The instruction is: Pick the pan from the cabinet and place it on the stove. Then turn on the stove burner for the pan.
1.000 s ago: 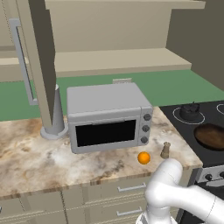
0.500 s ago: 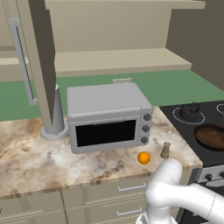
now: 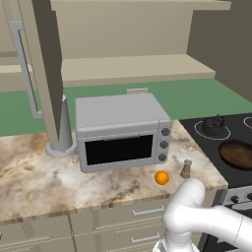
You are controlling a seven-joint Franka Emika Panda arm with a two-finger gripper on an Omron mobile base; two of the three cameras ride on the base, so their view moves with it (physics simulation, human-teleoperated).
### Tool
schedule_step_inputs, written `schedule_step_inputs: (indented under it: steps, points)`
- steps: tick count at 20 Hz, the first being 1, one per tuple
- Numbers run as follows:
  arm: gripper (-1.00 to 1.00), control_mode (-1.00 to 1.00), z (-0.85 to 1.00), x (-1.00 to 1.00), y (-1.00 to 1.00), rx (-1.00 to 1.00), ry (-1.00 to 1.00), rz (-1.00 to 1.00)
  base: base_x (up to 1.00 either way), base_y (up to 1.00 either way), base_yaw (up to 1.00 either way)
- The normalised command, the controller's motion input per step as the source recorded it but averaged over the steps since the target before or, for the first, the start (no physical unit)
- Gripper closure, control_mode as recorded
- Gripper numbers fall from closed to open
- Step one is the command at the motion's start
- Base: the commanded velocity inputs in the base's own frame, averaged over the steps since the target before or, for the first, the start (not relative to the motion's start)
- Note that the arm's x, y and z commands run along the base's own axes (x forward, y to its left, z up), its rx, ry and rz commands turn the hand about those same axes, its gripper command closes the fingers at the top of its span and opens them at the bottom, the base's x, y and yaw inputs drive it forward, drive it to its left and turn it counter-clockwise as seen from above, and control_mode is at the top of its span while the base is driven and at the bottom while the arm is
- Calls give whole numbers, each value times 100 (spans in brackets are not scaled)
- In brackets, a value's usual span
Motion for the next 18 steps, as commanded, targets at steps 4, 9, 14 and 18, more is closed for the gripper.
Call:
schedule_step_inputs:
  steps: [4,9,14,18]
  points:
    - [-100,-100,-7,0,0,0,7,0,0,0,0]
    - [-100,-100,0,-1,0,0,9,0,0,0,0]
    - [-100,-100,0,0,0,0,14,0,0,0,0]
    - [-100,-100,0,-1,0,1,9,0,0,0,0]
